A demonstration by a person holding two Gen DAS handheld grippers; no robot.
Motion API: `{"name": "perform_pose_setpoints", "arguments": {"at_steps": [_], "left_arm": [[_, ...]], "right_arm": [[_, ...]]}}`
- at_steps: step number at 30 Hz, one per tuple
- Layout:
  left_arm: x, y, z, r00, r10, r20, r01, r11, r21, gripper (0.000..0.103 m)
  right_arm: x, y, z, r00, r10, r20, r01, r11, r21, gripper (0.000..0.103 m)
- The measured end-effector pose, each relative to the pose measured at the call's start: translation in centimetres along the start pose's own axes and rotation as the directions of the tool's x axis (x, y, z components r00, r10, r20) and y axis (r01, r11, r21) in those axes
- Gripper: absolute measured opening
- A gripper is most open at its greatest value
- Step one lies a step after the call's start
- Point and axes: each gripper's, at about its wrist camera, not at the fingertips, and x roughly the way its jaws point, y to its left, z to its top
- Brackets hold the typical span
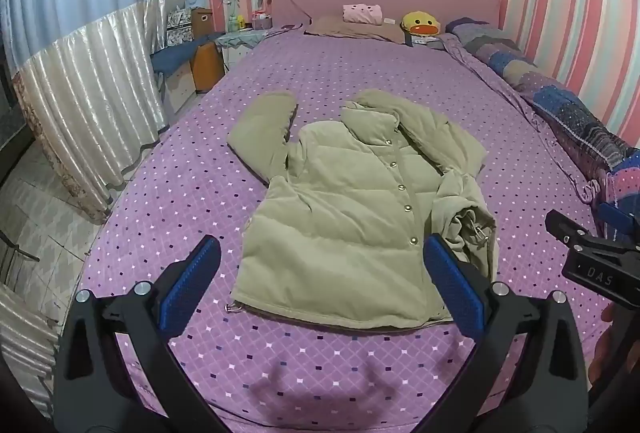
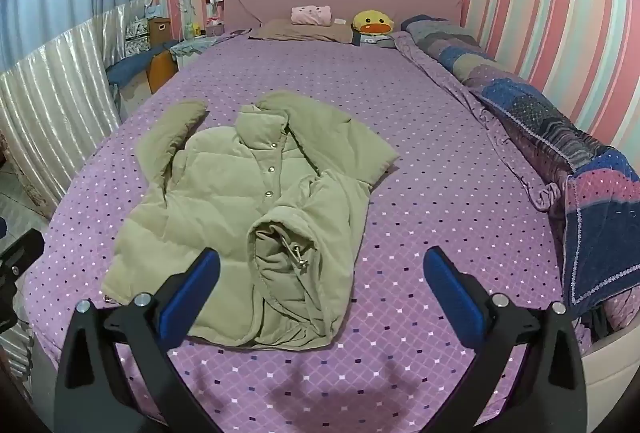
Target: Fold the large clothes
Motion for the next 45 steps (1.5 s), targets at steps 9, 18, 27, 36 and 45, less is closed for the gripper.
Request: {"name": "perform_pose_setpoints", "arguments": {"at_steps": [9,18,27,36,45], "left_arm": [[-0.2,-0.2,0.4,1.000,-0.004,0.012,0.004,1.000,0.012,0.100],[-0.7,-0.3,0.3,1.000,0.010,0.016,-0.010,1.000,0.017,0.100],[-0.5,-0.3,0.3,1.000,0.007,0.017,-0.008,1.000,0.016,0.100],[-0.5,-0.2,0.3,1.000,0.012,0.022,-0.013,1.000,0.015,0.100],[-0.7,-0.2,0.2,1.000,0.015,0.021,-0.015,1.000,0.018,0.100]], "right_arm": [[0.5,0.3,0.0,1.000,0.027,-0.010,-0.027,1.000,0.016,0.101],[-0.3,-0.1,-0.2,0.999,0.041,-0.001,-0.041,0.999,0.013,0.101],[-0.4,0.1,-0.2,0.999,0.034,0.005,-0.034,0.999,0.012,0.101],[-0.9,-0.3,0.1,0.999,0.036,0.011,-0.037,0.999,0.013,0.101],[-1.0,-0.3,0.2,0.999,0.031,0.013,-0.031,0.999,0.010,0.101]]}}
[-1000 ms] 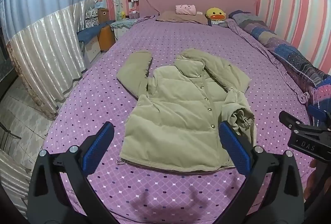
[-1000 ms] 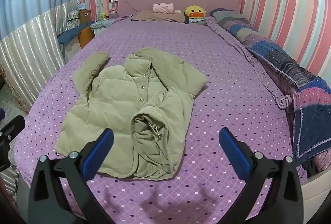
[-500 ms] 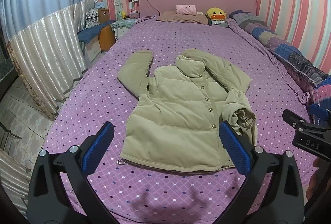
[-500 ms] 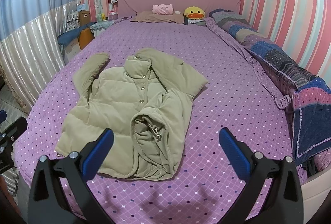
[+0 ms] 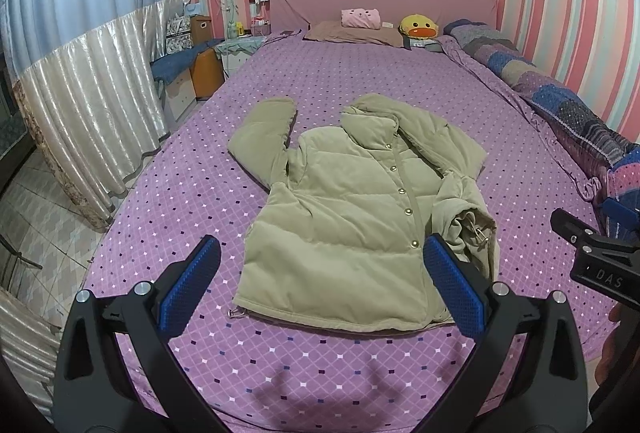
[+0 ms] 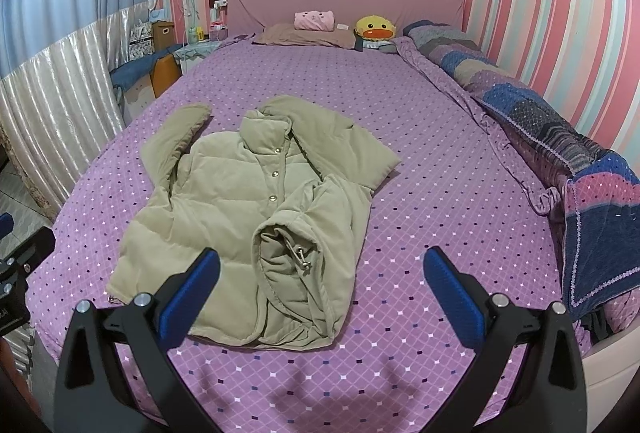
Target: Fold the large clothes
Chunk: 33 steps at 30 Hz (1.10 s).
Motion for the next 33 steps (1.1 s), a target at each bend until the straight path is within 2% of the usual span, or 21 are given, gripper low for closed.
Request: {"name": "perform_pose_setpoints", "arguments": {"at_steps": [33], "left_arm": [[1.0,0.1,-0.3,1.000,0.003,-0.018,-0.003,1.000,-0.013,0.100]], "right_arm": [[0.1,-0.6,0.0,1.000,0.000,0.001,0.000,1.000,0.020,0.101]]}}
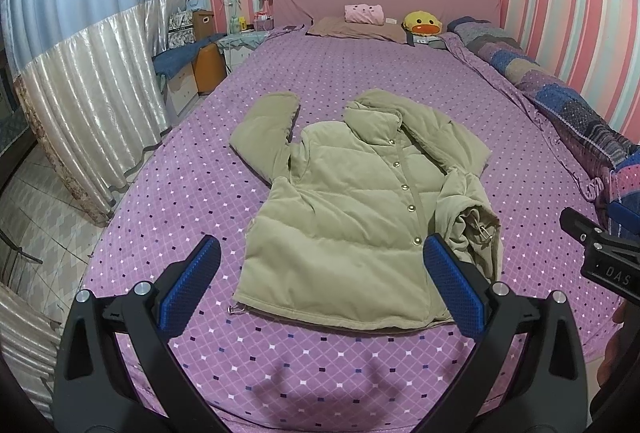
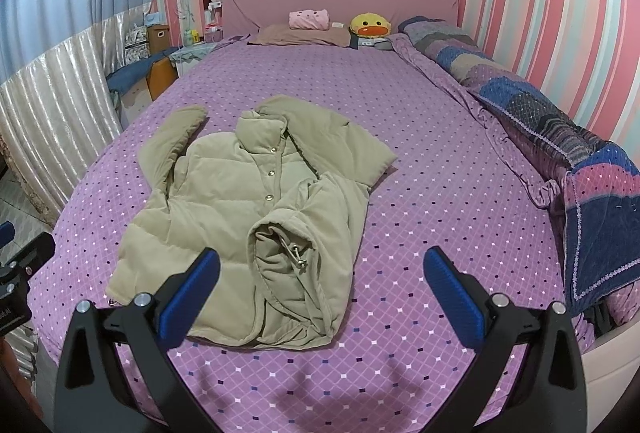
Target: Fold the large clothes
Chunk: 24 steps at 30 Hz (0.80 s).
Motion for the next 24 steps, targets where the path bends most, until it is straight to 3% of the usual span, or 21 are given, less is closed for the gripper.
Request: {"name": "perform_pose_setpoints", "arguments": {"at_steps": [24], "left_arm": [[0.22,0.08,-0.18,1.000,0.002,-0.001,-0.002,1.000,-0.009,0.100]], "right_arm": [[0.08,0.08,-0.36,1.000,-0.007,0.004,0.007,1.000,0.004,0.101]]}}
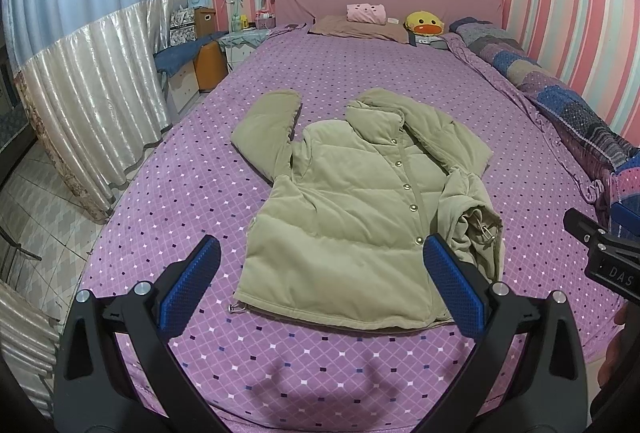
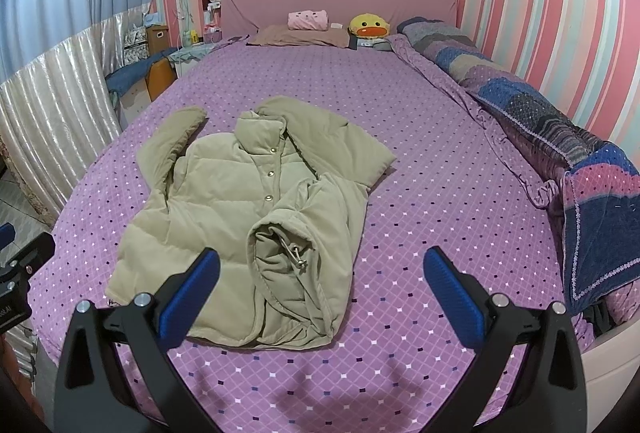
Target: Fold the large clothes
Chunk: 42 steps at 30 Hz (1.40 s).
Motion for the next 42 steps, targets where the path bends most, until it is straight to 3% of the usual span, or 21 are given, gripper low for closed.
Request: {"name": "perform_pose_setpoints", "arguments": {"at_steps": [42], "left_arm": [[1.5,0.6,0.0,1.000,0.006,-0.026,-0.007,1.000,-0.024,0.100]], "right_arm": [[0.8,-0.3,0.3,1.000,0.019,-0.014,-0.019,1.000,0.022,0.101]]}}
